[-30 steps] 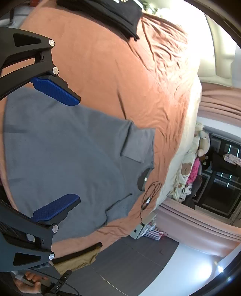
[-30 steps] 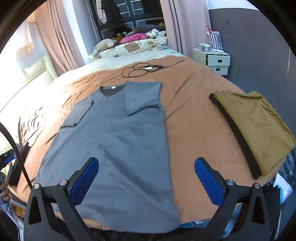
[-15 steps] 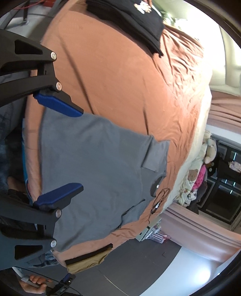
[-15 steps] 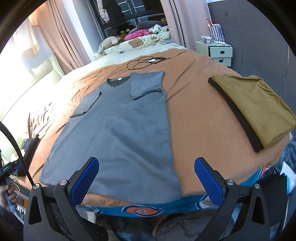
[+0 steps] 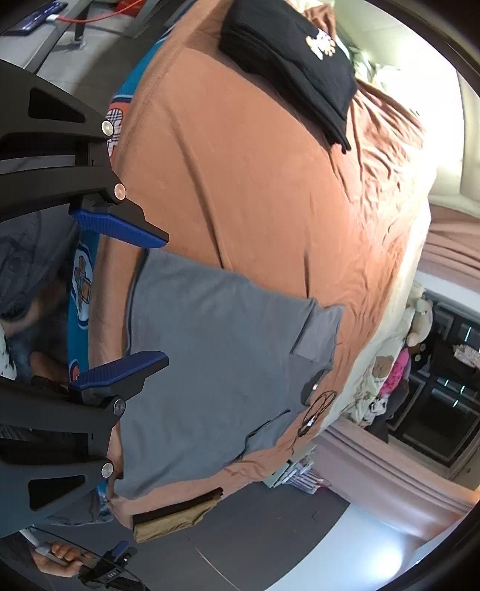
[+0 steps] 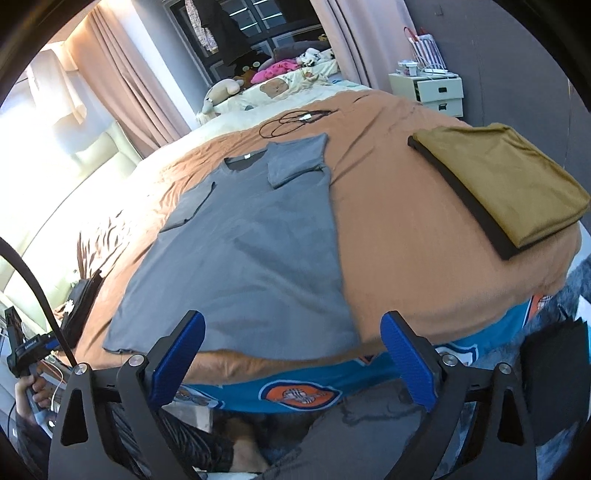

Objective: Fold small clothes

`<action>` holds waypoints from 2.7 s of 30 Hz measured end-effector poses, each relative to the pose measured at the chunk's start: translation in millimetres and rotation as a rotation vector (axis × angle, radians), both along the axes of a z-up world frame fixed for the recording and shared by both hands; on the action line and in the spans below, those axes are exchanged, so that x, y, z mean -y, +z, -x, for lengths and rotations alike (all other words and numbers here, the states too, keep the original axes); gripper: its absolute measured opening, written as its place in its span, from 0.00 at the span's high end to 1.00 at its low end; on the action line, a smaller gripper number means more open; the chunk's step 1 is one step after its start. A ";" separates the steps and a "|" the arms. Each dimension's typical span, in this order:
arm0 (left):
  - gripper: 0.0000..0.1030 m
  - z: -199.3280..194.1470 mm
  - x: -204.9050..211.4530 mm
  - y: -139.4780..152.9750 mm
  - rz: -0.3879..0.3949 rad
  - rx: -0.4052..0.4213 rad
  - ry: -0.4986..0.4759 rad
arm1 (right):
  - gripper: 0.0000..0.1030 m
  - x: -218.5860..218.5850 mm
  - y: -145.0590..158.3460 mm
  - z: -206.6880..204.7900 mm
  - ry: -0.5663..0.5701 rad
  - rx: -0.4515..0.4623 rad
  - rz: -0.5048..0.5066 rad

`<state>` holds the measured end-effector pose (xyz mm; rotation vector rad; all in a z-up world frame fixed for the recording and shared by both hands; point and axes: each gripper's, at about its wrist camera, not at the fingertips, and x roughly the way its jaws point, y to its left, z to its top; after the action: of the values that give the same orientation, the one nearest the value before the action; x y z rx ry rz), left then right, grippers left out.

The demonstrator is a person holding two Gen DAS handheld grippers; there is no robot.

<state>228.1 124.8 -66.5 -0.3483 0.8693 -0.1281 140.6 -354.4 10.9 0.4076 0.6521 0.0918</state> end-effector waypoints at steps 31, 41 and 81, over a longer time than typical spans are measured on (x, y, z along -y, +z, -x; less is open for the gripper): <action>0.50 -58.4 -33.6 -118.2 0.353 -0.222 0.132 | 0.23 27.2 -92.5 -63.4 -0.043 -0.139 -0.301; 0.50 -41.5 -36.1 -122.6 0.487 -0.213 0.156 | 0.23 31.5 -113.0 -62.6 -0.016 -0.139 -0.426; 0.63 -45.8 -20.5 -113.3 0.553 -0.130 0.152 | 0.31 16.2 -132.6 -57.9 0.067 0.111 -0.571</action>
<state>273.9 145.3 -179.7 -0.9458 0.9246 -0.2060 198.5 -370.6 -121.6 0.9236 0.5222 0.3668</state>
